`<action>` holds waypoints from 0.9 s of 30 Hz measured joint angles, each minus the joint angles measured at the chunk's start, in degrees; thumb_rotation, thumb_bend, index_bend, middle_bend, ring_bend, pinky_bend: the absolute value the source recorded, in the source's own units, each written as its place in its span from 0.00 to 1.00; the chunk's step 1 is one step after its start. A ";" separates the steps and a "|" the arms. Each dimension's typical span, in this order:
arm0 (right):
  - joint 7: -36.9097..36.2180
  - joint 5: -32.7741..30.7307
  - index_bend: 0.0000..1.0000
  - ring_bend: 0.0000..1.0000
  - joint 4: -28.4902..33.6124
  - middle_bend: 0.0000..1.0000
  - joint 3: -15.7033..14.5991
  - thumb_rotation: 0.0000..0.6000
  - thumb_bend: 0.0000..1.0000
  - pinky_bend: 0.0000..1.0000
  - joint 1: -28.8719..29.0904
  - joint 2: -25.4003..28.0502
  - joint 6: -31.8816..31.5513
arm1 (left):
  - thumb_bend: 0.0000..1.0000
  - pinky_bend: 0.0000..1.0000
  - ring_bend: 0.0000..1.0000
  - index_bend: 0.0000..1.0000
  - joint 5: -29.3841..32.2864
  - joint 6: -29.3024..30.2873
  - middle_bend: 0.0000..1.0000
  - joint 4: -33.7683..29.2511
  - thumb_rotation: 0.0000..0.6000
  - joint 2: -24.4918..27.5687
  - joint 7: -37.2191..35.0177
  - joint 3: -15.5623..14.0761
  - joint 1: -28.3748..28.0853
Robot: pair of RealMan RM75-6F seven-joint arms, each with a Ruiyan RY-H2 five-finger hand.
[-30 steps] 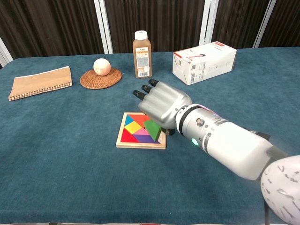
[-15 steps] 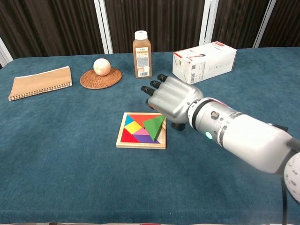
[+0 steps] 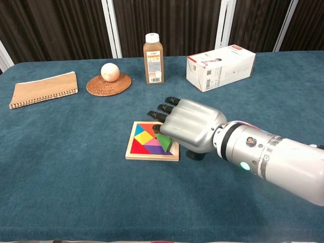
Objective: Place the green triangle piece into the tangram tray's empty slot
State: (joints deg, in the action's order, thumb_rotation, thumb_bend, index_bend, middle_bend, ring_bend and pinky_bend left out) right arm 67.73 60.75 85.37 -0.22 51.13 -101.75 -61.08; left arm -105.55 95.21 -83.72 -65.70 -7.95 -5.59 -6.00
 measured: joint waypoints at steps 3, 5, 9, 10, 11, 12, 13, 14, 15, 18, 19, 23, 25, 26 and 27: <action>-0.17 -0.45 0.33 0.00 -0.43 0.02 -0.20 1.00 0.43 0.00 -0.19 -0.12 0.67 | 0.45 0.02 0.00 0.00 0.03 0.10 0.00 0.03 1.00 0.00 -0.04 0.06 0.02; -0.26 -0.45 0.34 0.00 -0.81 0.02 -0.36 1.00 0.43 0.00 -0.29 -0.30 0.94 | 0.45 0.02 0.00 0.00 -0.01 0.18 0.00 0.08 1.00 0.01 -0.07 0.08 0.02; -0.73 -0.31 0.34 0.00 -1.13 0.02 -0.44 1.00 0.43 0.00 -0.45 -0.66 1.39 | 0.45 0.02 0.00 0.00 -0.06 0.26 0.00 0.55 1.00 -0.19 -0.10 -0.03 0.15; -0.79 -0.24 0.34 0.00 -1.17 0.02 -0.45 1.00 0.43 0.00 -0.47 -0.74 1.47 | 0.45 0.02 0.00 0.00 -0.04 0.25 0.00 0.55 1.00 -0.17 -0.12 0.04 0.09; -0.88 -0.11 0.34 0.00 -1.19 0.02 -0.47 1.00 0.43 0.00 -0.49 -0.85 1.55 | 0.45 0.02 0.00 0.00 0.06 0.13 0.00 0.42 1.00 -0.18 -0.08 0.17 -0.04; -0.94 -0.01 0.34 0.00 -1.20 0.02 -0.48 1.00 0.43 0.00 -0.51 -0.93 1.59 | 0.45 0.02 0.00 0.00 0.22 -0.13 0.00 0.30 1.00 -0.22 -0.01 0.33 -0.21; -0.98 0.09 0.34 0.00 -1.22 0.02 -0.49 1.00 0.43 0.00 -0.54 -1.00 1.60 | 0.45 0.02 0.00 0.00 0.40 -0.47 0.00 0.16 1.00 -0.27 0.12 0.51 -0.40; -1.01 0.21 0.34 0.00 -1.24 0.02 -0.50 1.00 0.43 0.00 -0.59 -1.06 1.60 | 0.45 0.02 0.00 0.00 0.40 -0.51 0.00 0.10 1.00 -0.22 0.14 0.51 -0.40; -1.01 0.27 0.34 0.00 -1.26 0.02 -0.51 1.00 0.43 0.00 -0.65 -1.08 1.58 | 0.45 0.02 0.00 0.00 0.32 -0.33 0.00 0.04 1.00 -0.13 0.14 0.44 -0.30; -0.75 0.30 0.34 0.00 -1.27 0.02 -0.54 1.00 0.43 0.00 -0.77 -1.03 1.51 | 0.45 0.02 0.00 0.00 0.05 0.54 0.00 0.02 1.00 0.17 -0.15 0.21 0.07; -0.68 0.34 0.34 0.00 -1.25 0.02 -0.55 1.00 0.43 0.00 -0.81 -0.96 1.48 | 0.45 0.02 0.00 0.00 0.00 0.49 0.00 0.06 1.00 0.13 -0.18 0.19 0.06; -0.44 0.41 0.34 0.00 -1.17 0.02 -0.60 1.00 0.43 0.00 -1.00 -0.72 1.39 | 0.45 0.02 0.00 0.00 -0.08 0.57 0.00 0.14 1.00 0.04 -0.27 0.17 0.09; -0.32 0.39 0.34 0.00 -1.16 0.02 -0.66 1.00 0.44 0.00 -1.09 -0.64 1.39 | 0.45 0.02 0.00 0.00 -0.14 0.61 0.00 0.14 1.00 0.08 -0.34 0.14 0.10; -0.25 0.40 0.34 0.00 -1.16 0.02 -0.75 1.00 0.44 0.00 -1.18 -0.55 1.38 | 0.45 0.02 0.00 0.00 -0.14 0.58 0.00 0.10 1.00 0.08 -0.32 0.15 0.07; -0.25 0.42 0.34 0.00 -1.15 0.02 -0.80 1.00 0.43 0.00 -1.24 -0.45 1.37 | 0.45 0.02 0.00 0.00 -0.15 0.55 0.00 0.08 1.00 0.08 -0.27 0.14 0.06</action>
State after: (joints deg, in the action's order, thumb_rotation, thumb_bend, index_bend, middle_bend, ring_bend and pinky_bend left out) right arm 67.48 61.17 84.23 -1.02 49.89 -102.21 -59.70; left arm -105.69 95.75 -83.65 -65.62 -8.22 -5.45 -5.94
